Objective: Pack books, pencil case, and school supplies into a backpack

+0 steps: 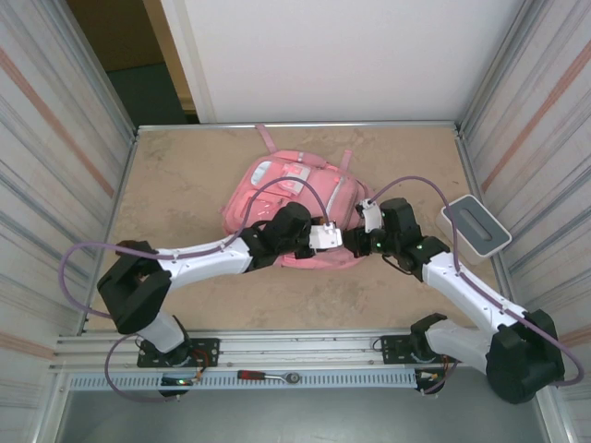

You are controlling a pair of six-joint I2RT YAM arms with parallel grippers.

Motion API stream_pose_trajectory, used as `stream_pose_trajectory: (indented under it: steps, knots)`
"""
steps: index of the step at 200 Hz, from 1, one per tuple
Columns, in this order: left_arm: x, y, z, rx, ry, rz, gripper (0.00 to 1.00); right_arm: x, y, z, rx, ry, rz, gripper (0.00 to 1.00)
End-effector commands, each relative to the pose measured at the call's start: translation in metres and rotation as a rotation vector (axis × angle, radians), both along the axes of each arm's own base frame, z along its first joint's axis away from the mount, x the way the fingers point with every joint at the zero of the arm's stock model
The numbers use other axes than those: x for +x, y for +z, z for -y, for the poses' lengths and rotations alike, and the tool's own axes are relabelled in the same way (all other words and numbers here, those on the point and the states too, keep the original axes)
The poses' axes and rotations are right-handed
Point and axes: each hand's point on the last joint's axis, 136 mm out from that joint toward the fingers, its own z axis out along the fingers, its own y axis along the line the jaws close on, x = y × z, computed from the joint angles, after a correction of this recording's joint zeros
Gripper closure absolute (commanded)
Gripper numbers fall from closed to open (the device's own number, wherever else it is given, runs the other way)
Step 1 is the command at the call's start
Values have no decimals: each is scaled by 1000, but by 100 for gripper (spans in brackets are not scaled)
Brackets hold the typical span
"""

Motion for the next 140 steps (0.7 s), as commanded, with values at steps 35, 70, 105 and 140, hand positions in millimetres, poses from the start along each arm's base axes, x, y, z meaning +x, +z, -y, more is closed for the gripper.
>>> stream_pose_trajectory:
  steps: [35,70,105,140]
  knots:
    - [10,11,-17,5,14,46,100,10,-7,56,-214,-269,14,100]
    - [-1,20,-40,-89,-16,-53,100,17,-23,69,-295,-338,-44,100]
    - [-5,23,-59,-108,-24,-77,100,32,-13,66,-304,-338,-11,100]
    - [-5,32,-83,-178,1,-92,100,51,-14,79,-350,-399,-39,100]
